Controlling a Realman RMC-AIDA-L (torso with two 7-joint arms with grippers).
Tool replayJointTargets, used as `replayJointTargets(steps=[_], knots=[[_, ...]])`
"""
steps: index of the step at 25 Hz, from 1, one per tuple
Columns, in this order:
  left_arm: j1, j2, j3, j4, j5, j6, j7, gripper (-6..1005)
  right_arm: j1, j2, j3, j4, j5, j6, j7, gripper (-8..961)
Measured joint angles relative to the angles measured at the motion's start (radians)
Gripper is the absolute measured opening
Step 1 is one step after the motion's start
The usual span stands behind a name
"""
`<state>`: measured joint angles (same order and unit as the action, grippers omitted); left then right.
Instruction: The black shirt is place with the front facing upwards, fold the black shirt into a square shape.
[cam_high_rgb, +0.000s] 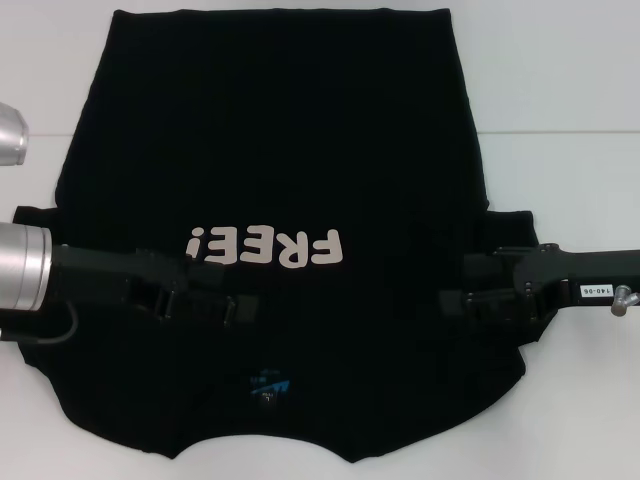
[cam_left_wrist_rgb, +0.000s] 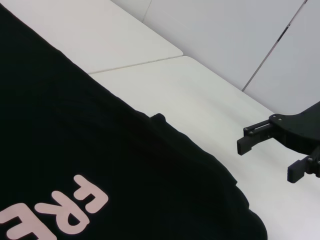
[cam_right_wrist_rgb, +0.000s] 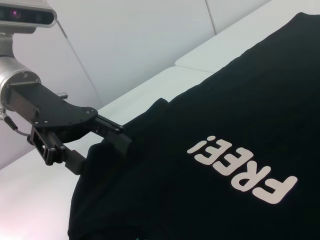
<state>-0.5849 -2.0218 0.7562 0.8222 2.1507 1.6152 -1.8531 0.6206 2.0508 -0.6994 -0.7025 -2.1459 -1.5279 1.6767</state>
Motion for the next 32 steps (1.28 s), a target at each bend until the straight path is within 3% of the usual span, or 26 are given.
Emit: replayJointTargets(steps=[25, 32], knots=[[0.001, 0.0, -0.005, 0.0, -0.003, 0.01, -0.002, 949, -0.004, -0.003, 0.0, 0.0, 0.0, -0.001, 0.003, 911], [0.007, 0.004, -0.054, 0.011, -0.009, 0.003, -0.071, 949, 0.014, -0.01, 0.008, -0.009, 0.0, -0.004, 0.115, 912]])
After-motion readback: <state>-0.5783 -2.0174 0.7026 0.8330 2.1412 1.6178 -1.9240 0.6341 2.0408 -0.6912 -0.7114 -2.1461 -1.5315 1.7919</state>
